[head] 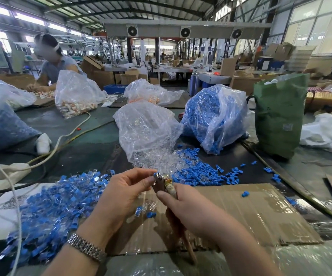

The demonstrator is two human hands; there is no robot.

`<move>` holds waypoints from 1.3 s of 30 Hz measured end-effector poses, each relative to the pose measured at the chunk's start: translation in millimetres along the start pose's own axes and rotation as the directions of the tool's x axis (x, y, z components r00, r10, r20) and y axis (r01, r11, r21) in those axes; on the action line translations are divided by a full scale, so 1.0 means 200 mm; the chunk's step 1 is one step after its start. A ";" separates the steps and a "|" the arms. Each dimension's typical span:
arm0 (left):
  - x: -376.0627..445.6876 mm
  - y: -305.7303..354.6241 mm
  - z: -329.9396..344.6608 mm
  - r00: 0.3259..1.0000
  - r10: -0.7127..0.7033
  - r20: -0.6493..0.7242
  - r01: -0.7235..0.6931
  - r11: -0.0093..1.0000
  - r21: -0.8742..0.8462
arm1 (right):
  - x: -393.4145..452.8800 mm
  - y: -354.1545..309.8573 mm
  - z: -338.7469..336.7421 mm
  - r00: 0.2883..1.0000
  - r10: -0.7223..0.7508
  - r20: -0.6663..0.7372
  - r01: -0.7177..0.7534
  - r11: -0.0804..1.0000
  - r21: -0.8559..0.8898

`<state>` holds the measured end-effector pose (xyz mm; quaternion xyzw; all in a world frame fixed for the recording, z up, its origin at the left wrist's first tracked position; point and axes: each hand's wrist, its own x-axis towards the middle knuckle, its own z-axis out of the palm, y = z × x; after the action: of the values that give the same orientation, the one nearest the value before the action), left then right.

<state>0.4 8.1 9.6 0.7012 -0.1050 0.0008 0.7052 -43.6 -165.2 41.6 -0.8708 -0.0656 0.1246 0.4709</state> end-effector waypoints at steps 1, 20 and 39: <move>0.00 0.00 0.00 1.000 0.008 0.000 -0.008 1.000 0.019 | 0.01 0.01 0.01 1.000 -0.013 -0.025 0.012 1.000 -0.026; -0.02 -0.01 -0.03 0.985 0.123 0.118 -0.170 0.645 0.746 | 0.05 0.24 -0.17 0.880 0.198 -0.431 -0.453 0.621 -0.640; 0.05 -0.07 -0.04 0.994 0.112 0.014 -0.110 0.932 0.345 | 0.13 0.12 0.12 0.953 -0.286 -0.101 0.201 0.846 -0.494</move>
<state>13.7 13.4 -2.5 0.8068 -0.1406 0.0610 0.5706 -25.9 -153.6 5.7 -0.9519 -0.1638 -0.0315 0.2570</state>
